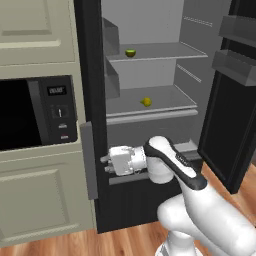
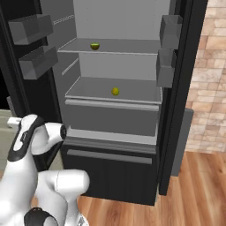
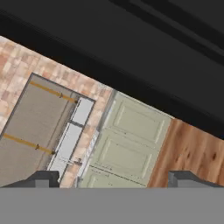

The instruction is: Retrieve the kiwi and pear from the fridge and place them into the bowl on the dining table.

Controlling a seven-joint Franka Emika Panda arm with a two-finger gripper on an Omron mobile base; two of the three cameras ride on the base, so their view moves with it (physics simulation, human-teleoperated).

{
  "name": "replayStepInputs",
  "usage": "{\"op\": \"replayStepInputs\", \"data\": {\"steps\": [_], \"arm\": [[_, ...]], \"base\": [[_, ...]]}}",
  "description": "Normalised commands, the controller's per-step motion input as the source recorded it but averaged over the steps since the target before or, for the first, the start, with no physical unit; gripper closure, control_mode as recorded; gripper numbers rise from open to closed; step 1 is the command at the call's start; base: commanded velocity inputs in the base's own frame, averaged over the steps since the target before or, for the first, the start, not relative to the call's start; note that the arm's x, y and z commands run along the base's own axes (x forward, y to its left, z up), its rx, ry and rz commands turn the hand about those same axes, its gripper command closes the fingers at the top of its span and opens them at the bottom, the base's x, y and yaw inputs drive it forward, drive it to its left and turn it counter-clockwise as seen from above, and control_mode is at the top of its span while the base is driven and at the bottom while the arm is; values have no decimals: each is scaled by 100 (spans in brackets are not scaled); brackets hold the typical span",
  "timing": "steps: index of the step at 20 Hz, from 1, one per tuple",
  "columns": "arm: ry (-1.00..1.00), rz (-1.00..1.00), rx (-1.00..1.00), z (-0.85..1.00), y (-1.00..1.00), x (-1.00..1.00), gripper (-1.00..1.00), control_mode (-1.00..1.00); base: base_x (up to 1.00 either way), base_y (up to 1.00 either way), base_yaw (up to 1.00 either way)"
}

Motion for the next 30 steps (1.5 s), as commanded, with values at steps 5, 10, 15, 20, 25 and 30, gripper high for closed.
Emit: {"op": "replayStepInputs", "data": {"steps": [5, 10, 15, 20, 25, 30], "arm": [[-9, -10, -2, 86, -98, -32, -100, -100], [1, -4, -16, 100, -73, -10, -100, -100], [16, 0, -46, 62, -85, -13, -100, -100], [8, 0, -55, 9, -90, 0, -100, -100], [-49, 0, -47, -39, -37, -20, -100, -100], [-87, 0, -44, -47, -17, -41, -100, -100]], "base": [[0, 0, 0], [0, 0, 0], [0, 0, 0], [0, 0, 0], [0, 0, 0], [0, 0, 0]]}}
